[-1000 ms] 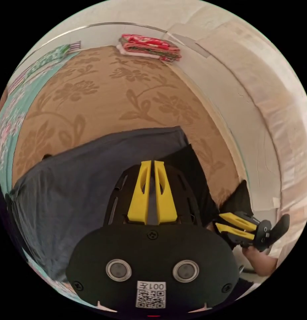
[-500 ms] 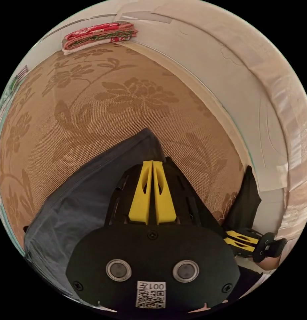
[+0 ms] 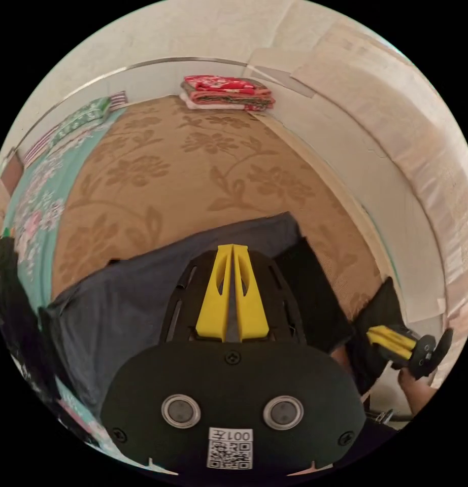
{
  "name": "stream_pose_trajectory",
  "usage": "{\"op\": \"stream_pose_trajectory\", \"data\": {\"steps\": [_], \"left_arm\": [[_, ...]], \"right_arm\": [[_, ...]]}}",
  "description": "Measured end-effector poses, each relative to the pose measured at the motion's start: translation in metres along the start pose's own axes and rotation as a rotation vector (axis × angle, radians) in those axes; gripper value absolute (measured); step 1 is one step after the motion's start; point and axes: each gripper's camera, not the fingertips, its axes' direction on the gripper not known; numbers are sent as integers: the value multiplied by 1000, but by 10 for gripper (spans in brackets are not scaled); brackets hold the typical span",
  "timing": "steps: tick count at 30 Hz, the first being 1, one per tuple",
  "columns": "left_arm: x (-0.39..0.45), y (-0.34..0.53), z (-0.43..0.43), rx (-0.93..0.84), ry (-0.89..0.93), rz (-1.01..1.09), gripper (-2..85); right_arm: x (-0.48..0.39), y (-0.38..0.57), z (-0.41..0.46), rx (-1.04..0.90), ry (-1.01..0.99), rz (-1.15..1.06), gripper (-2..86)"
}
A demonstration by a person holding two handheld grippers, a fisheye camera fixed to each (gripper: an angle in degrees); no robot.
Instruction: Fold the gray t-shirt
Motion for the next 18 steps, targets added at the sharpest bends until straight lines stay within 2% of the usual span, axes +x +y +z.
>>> {"op": "stream_pose_trajectory", "data": {"steps": [2,5,11,15,18], "left_arm": [[-41,51,-24,-86,-188,-84,-9],[-104,122,-51,-219,-317,-255,-9],[-212,232,-91,-319,-308,-521,3],[-252,266,-105,-258,-174,-543,18],[-272,284,-116,-246,-126,-533,17]], "right_arm": [[-15,-22,-3,20,-42,-39,34],[-51,-72,-1,48,-148,-135,59],[-147,-219,17,141,-300,-337,111],[-237,-341,41,113,-451,-507,99],[-311,-413,61,47,-443,-624,55]]}}
